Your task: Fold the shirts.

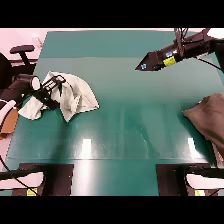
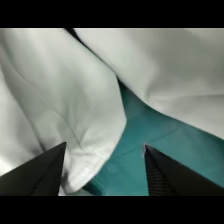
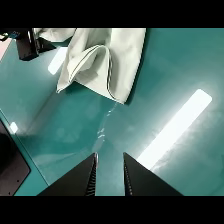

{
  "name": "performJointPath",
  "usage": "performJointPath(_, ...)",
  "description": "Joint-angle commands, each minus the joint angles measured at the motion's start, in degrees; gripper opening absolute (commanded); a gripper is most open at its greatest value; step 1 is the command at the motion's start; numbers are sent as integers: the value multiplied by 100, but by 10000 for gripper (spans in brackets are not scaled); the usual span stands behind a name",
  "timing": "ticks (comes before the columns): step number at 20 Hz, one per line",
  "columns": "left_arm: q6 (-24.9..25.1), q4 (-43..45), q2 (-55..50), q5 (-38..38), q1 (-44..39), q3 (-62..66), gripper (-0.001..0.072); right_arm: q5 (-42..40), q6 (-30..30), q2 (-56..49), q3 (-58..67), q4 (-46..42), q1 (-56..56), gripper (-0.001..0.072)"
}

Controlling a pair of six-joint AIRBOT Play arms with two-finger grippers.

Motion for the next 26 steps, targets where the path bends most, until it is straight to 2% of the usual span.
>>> performJointPath(1, 96, 94, -238, 413, -7, -127, 526, 2, 0, 0, 0, -24, 0, 210)
performJointPath(3, 50, 103, -328, 503, -4, -129, 524, 9, 0, 0, 0, -24, 0, 210)
performJointPath(5, 55, 122, -334, 538, -4, -131, 190, 20, 4, 0, 0, -22, 0, 210)
performJointPath(7, 48, 120, -334, 533, -4, -131, 168, 17, 7, 0, 0, -22, 35, 210)
performJointPath(8, 52, 122, -334, 516, -4, -129, 61, 24, 15, 2, 0, -20, 37, 210)
performJointPath(9, 28, 122, -332, 426, -4, -111, 22, 28, 74, 2, 0, -17, 42, 210)
performJointPath(15, -299, 125, 179, -295, -350, 883, 19, -2, 208, 2, 0, -22, 9, 210)
performJointPath(17, -562, 79, 352, -455, -573, 1742, 19, 0, 328, 2, 0, -20, -131, 210)
performJointPath(19, -544, -162, 382, -713, -872, 2920, 19, 2, 389, 2, 0, -20, -308, 210)
performJointPath(24, -389, -326, 380, -278, -1958, 5692, 19, 31, 411, 2, 0, -17, -925, 210)
performJointPath(26, -393, -341, 479, 210, -2205, 6271, 19, 72, 439, 2, 0, -20, -1172, 211)
